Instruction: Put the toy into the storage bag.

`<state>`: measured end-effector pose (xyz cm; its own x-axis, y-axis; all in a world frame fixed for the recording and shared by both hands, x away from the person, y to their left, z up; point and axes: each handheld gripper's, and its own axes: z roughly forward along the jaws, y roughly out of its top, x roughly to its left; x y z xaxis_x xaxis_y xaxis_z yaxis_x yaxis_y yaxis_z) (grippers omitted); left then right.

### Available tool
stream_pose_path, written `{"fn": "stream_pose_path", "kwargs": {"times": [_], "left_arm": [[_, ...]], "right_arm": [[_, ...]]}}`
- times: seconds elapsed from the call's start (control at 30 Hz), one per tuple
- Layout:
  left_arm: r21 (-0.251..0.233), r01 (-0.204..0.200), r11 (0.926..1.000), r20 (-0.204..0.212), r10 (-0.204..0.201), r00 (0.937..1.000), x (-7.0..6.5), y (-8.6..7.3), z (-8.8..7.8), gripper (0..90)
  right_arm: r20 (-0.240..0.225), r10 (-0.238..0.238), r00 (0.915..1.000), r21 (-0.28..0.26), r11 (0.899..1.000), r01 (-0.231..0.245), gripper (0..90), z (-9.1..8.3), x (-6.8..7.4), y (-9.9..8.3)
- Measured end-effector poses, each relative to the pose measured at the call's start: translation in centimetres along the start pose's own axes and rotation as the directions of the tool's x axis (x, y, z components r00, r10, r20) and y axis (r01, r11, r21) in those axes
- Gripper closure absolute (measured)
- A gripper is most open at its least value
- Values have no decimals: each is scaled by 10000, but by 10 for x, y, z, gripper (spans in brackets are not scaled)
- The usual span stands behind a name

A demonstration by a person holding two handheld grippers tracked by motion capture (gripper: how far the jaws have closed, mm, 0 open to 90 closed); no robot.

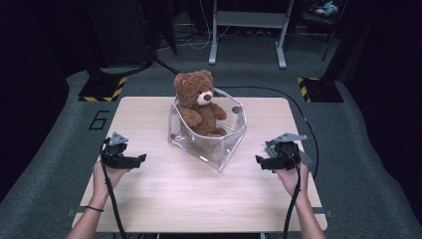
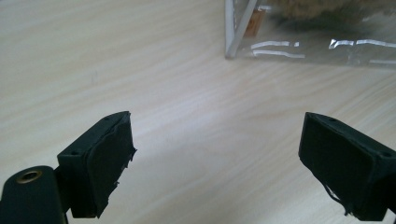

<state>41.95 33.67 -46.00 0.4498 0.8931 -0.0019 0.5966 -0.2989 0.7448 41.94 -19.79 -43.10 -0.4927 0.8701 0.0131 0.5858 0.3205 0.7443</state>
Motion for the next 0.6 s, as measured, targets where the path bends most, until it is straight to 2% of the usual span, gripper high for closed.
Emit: {"fn": "stream_pose_path", "kwargs": {"times": [0.07,0.2,0.27,0.3,0.33,0.4,0.43,0.5,0.57,0.6], "left_arm": [[5,106,9999,-68,-105,9999,-1,-13,4,94],[123,228,9997,-328,-224,9992,-4,-35,11,90],[123,131,9998,-416,-125,9991,-5,-45,13,81],[66,192,9998,-504,-189,9986,-6,-49,15,82],[140,117,9998,-602,-108,9981,-7,-53,16,81],[201,169,9997,-504,-158,9986,-8,-59,18,80],[180,127,9998,-647,-115,9978,-8,-61,20,76],[-42,314,9995,-699,-316,9971,-7,-67,21,75],[166,373,9992,-631,-362,9974,-7,-71,24,76],[0,475,9989,-674,-474,9966,-8,-73,26,69]], "right_arm": [[-178,157,9997,136,9998,-155,6,5,3,-12],[-162,161,9997,295,9994,-156,6,16,11,-35],[-390,198,9990,338,9993,-184,8,23,14,-48],[-449,335,9984,497,9983,-312,6,26,17,-55],[-423,259,9988,540,9983,-236,6,29,18,-58],[-337,238,9991,638,9977,-216,6,35,21,-68],[-358,252,9990,653,9976,-228,6,37,21,-70],[-355,414,9985,700,9968,-389,6,42,22,-76],[-358,266,9990,754,9969,-239,0,47,22,-82],[-332,385,9987,771,9964,-359,0,48,24,-84]]}}
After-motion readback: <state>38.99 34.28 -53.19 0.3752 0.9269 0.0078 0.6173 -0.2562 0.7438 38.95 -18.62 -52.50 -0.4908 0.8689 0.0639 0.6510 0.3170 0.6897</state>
